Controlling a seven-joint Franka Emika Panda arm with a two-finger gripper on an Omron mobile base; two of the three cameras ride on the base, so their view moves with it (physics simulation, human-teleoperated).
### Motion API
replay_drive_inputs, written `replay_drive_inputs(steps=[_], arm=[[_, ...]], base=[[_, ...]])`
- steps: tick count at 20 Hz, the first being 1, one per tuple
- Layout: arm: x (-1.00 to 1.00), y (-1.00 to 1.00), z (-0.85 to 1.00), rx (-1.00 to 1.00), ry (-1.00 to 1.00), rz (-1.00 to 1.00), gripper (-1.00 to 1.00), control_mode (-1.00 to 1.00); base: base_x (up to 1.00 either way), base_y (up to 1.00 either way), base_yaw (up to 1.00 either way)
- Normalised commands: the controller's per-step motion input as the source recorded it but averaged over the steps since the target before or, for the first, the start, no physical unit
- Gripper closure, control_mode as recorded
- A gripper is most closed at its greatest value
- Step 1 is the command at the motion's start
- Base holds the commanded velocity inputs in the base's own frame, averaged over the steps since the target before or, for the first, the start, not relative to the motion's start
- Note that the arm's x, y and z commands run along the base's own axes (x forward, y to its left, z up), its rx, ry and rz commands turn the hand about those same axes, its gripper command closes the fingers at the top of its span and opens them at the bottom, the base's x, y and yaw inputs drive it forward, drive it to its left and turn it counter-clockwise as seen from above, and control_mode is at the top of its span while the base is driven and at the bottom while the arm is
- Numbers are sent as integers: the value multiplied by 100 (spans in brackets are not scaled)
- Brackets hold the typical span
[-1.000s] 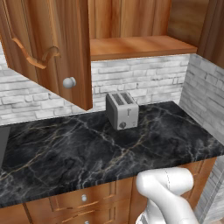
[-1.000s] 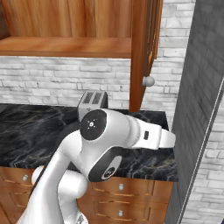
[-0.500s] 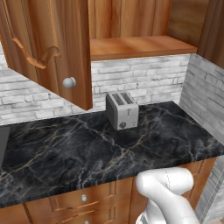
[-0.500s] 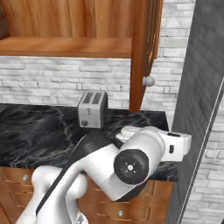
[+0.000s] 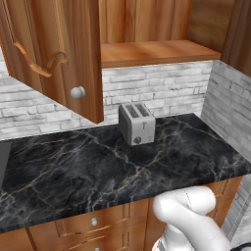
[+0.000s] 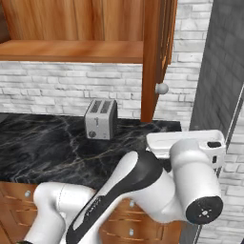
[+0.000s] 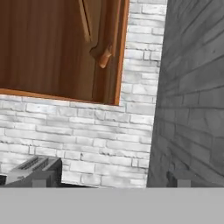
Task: Close all open cabinet doors.
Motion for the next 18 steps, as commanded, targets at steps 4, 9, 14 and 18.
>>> replay_drive_inputs(steps=[4,9,14,18], arm=[[22,-16,17,0,-25,39,-100,-100],[26,-16,19,0,-19,38,-100,-100],[10,-9,33,0,-22,36,-100,-100],[0,0,10,-9,-21,32,-100,-100]], base=[[0,0,0],[0,0,0],[0,0,0],[0,0,0]])
